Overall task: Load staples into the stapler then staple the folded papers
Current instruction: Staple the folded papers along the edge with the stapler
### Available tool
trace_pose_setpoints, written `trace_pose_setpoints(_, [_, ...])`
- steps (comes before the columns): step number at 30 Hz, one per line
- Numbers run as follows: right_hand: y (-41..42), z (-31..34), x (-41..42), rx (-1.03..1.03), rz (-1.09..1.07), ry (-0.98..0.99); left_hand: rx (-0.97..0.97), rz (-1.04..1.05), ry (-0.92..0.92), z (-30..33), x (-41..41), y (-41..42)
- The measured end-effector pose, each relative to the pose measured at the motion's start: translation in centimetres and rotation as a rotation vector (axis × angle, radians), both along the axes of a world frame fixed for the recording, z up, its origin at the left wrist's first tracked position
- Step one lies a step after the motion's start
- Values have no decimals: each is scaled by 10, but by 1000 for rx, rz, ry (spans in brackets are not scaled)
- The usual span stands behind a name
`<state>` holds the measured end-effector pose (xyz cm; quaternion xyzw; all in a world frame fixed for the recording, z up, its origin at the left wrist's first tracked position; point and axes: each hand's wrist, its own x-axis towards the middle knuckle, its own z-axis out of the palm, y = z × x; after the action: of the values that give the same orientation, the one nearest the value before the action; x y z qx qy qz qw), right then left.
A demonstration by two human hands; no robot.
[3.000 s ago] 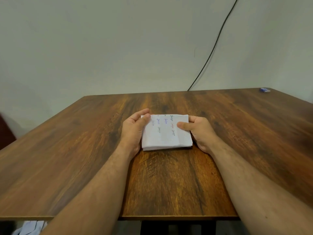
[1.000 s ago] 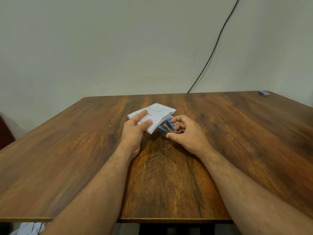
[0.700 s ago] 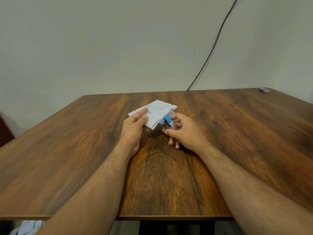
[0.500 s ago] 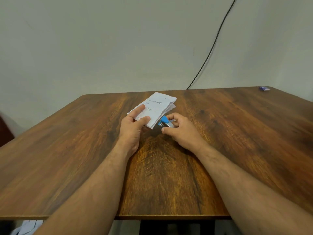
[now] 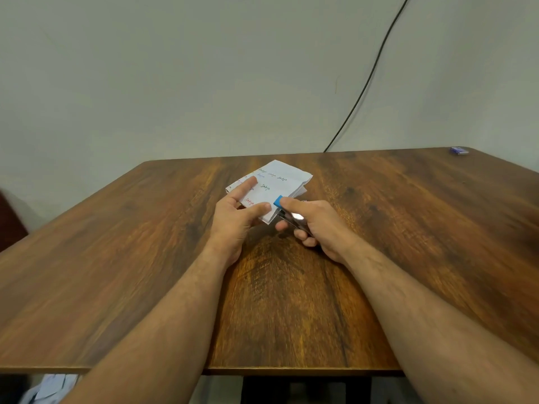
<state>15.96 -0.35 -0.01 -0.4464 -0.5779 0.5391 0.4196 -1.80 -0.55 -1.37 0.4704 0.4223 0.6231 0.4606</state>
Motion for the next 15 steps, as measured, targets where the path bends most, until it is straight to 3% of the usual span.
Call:
trace_pose_setpoints(7, [1, 0, -1, -2, -4, -70, 60, 34, 89, -2, 3, 0])
trace_pose_setpoints(15, [2, 0, 8, -92, 16, 66, 80, 83, 198, -1, 8, -1])
